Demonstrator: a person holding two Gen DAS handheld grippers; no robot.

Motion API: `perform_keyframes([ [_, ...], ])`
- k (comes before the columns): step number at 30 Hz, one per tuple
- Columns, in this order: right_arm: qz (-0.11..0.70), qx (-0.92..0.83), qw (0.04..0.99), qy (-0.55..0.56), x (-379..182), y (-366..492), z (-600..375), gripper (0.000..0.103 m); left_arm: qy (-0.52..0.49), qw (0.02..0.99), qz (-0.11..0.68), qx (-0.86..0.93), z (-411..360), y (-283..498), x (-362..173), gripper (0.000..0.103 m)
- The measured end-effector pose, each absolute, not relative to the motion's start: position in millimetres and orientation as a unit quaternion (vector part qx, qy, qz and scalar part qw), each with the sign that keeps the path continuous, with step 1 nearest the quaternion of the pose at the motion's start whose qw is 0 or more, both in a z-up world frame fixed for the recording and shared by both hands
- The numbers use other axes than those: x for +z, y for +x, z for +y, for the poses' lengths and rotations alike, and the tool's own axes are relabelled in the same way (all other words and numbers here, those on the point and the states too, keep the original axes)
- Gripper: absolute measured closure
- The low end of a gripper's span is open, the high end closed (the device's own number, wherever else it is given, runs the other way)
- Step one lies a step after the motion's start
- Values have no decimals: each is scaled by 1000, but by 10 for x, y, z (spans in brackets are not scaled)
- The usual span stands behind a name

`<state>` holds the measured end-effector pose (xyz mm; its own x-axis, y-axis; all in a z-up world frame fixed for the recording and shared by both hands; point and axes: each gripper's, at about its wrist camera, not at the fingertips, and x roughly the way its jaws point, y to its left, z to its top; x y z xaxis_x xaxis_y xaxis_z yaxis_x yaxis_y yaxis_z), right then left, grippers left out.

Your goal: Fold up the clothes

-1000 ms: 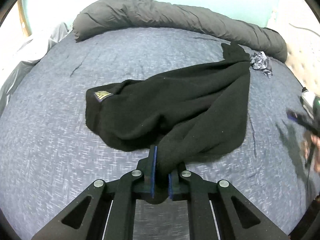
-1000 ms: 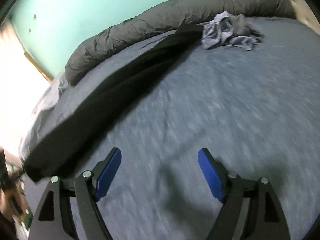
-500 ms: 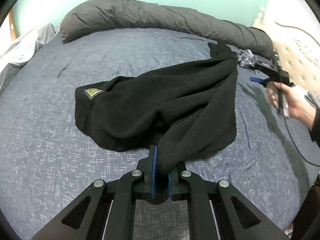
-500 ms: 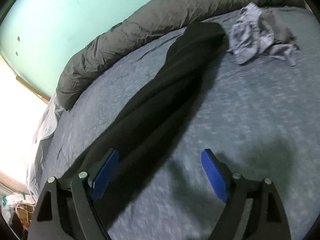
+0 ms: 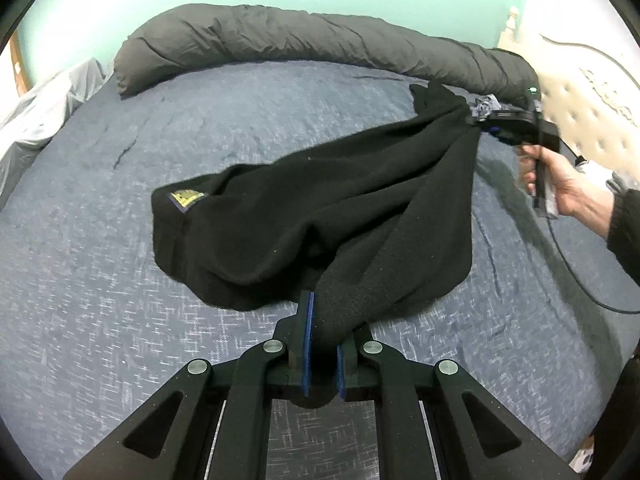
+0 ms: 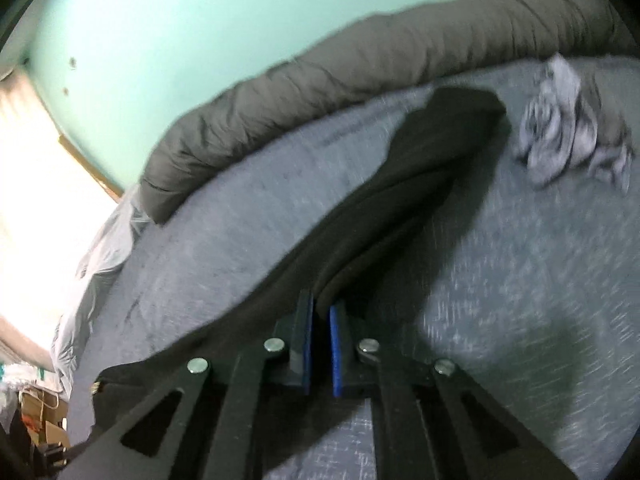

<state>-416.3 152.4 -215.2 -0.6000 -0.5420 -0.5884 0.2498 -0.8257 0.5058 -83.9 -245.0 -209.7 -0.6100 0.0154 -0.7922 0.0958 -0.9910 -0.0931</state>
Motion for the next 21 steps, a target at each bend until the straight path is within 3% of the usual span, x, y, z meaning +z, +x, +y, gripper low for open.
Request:
perform_keyframes([
  [7, -186, -893, 256, 322, -1256, -3725, 1788, 97, 420, 50, 62, -904, -2502, -724, -1652, 94],
  [15, -128, -907, 274, 293, -165, -2880, 2062, 97, 387, 74, 66, -917, -2533, -558, -1090, 94],
  [21, -89, -891, 292, 335, -141, -2318, 2105, 97, 386, 93, 64, -915, -2536, -350, -1024, 94],
])
